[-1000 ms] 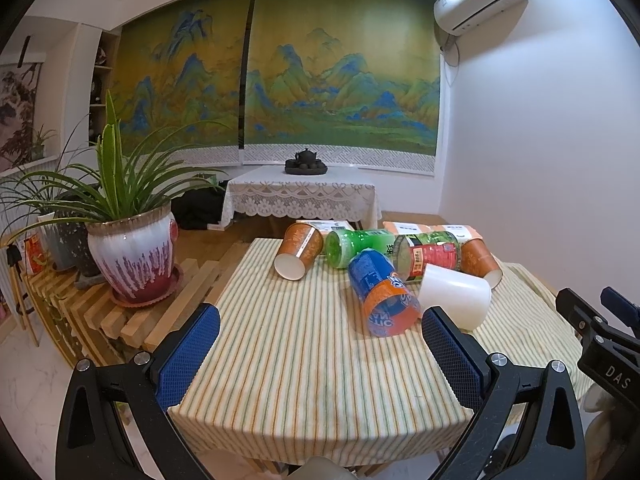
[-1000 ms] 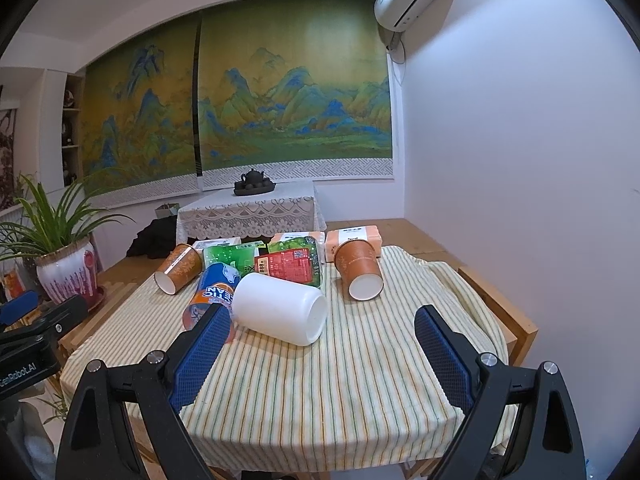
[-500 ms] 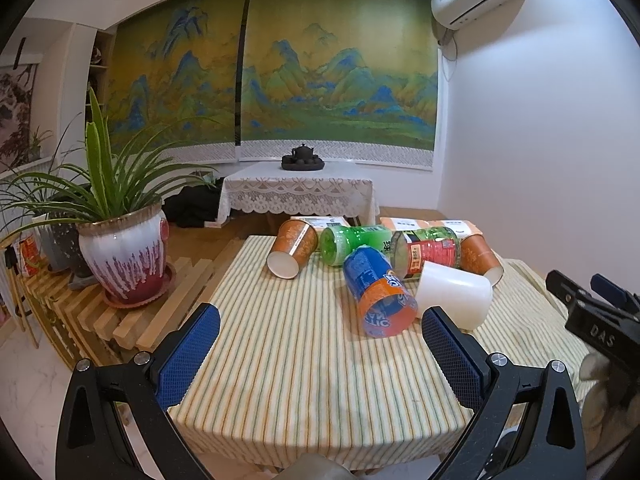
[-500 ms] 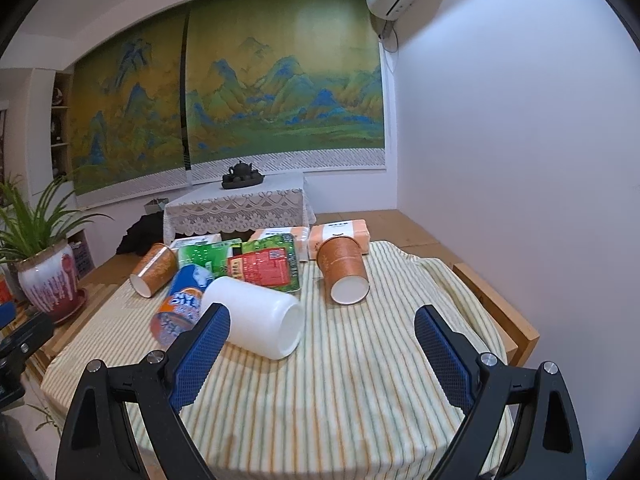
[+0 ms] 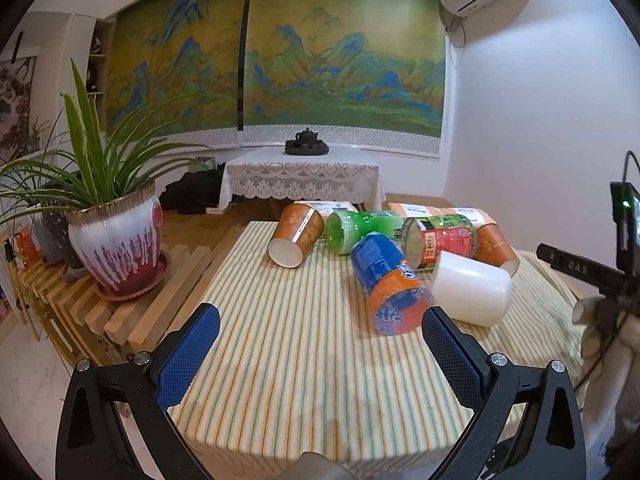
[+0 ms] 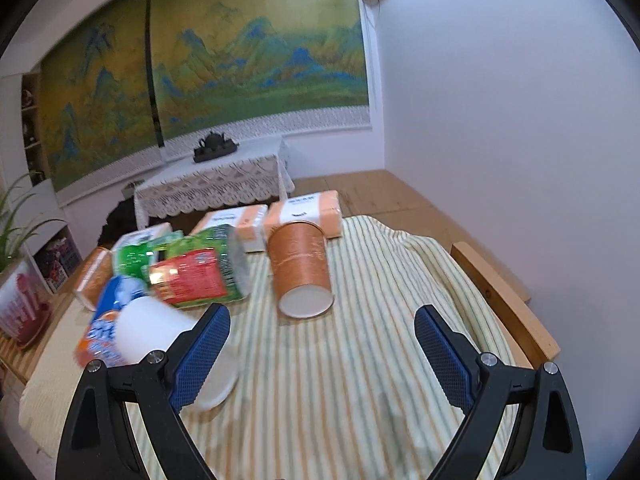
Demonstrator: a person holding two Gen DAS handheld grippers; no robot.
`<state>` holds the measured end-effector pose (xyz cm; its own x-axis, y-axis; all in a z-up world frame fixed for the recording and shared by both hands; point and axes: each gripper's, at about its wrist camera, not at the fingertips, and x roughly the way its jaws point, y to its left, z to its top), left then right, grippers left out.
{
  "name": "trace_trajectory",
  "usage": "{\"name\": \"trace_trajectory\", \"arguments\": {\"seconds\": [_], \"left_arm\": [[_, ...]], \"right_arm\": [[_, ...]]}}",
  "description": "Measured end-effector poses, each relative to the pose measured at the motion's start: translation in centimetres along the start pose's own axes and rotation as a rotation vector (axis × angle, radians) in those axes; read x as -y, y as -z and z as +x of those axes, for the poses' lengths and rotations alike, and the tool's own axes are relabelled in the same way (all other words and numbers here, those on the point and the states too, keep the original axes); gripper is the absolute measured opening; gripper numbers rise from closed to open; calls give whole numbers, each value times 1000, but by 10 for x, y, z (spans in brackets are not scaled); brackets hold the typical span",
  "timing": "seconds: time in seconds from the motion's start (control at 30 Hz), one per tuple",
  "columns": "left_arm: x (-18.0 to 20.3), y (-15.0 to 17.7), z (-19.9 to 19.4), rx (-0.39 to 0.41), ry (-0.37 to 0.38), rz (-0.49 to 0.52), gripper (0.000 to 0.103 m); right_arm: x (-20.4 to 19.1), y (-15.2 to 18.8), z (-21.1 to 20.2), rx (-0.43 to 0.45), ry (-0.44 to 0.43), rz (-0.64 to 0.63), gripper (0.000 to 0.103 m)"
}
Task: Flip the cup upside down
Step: 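Move the right gripper to the brown RONGZHUANG paper cup and close on it, then lift the brown paper cup off the table with the right gripper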
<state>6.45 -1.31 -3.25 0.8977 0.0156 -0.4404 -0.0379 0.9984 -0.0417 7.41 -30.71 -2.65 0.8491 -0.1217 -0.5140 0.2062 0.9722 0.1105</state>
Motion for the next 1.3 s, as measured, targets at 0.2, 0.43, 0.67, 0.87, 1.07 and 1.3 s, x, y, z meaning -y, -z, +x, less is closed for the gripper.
{"name": "trace_trajectory", "arguments": {"seconds": [0.2, 0.43, 0.67, 0.87, 1.07, 1.3], "left_arm": [[-8, 3, 13, -29, -16, -3, 102], [-19, 3, 23, -44, -35, -20, 102], [-24, 4, 29, -54, -51, -16, 102], [-30, 4, 31, -55, -63, -24, 102], [-34, 4, 30, -57, -74, -28, 102], [-39, 4, 27, -56, -89, -37, 102]], "right_arm": [[3, -19, 40, -62, 0, -22, 91], [-6, -37, 76, -143, -33, -71, 91], [-12, -45, 119, -260, -50, -81, 91], [-16, -43, 137, -300, -32, -91, 91], [-17, -41, 149, -337, -29, -96, 77], [-16, -38, 153, -360, -39, -83, 57]]}}
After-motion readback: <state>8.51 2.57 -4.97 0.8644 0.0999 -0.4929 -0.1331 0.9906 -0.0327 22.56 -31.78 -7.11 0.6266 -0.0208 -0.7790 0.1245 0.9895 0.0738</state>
